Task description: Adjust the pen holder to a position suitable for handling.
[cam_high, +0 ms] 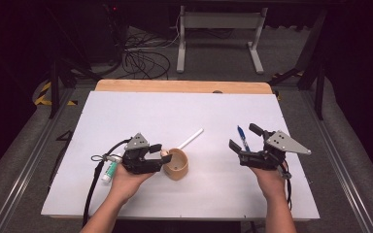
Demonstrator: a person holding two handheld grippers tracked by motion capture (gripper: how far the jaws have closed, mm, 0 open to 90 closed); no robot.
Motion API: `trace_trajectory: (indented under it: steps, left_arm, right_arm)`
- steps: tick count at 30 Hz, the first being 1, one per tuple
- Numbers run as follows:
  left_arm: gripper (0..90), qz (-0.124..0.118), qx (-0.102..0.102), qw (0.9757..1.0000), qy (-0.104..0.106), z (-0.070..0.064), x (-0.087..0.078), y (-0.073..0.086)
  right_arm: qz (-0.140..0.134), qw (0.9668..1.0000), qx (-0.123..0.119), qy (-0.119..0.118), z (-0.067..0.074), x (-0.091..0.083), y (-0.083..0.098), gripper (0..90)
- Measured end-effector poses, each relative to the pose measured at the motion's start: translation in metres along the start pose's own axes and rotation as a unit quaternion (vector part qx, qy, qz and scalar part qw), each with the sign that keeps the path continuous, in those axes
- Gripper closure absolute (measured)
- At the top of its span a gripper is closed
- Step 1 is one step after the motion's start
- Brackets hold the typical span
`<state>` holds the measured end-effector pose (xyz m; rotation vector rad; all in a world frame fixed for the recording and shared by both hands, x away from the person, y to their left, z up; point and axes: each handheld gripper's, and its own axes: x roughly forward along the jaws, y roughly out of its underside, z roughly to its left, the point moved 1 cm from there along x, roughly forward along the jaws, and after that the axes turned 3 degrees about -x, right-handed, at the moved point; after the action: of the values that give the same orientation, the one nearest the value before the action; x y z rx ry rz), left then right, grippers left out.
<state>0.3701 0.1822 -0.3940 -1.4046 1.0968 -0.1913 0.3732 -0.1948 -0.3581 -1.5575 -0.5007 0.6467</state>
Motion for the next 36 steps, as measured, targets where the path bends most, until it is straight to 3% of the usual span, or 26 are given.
trace_trajectory:
  steps: [6,9,15,22,30,36]
  left_arm:
    - [33.8,-0.009,0.029,0.9992,-0.027,-0.002,-0.008,0.000]
    - [32.4,-0.023,0.032,0.9989,-0.027,-0.004,-0.011,-0.001]
    - [32.0,-0.027,0.031,0.9988,-0.026,-0.004,-0.016,-0.001]
    - [28.9,-0.055,0.035,0.9969,-0.044,0.003,-0.029,0.000]
    - [25.1,-0.088,0.046,0.9916,-0.082,0.011,-0.047,0.002]
    - [23.1,-0.122,0.044,0.9867,-0.098,0.015,-0.060,0.002]
  right_arm:
    - [0.000,1.0000,-0.002,0.000,0.001,0.001,0.000,8.4]
    - [0.000,1.0000,-0.002,0.000,0.001,0.001,0.000,8.4]
    - [0.000,1.0000,-0.003,0.001,0.002,0.000,0.000,8.4]
    - [-0.001,1.0000,-0.004,0.001,0.002,0.000,0.000,8.4]
    - [-0.001,1.0000,-0.007,0.000,0.004,0.001,0.000,8.4]
    - [0.002,1.0000,-0.006,-0.004,0.006,0.003,0.001,8.4]
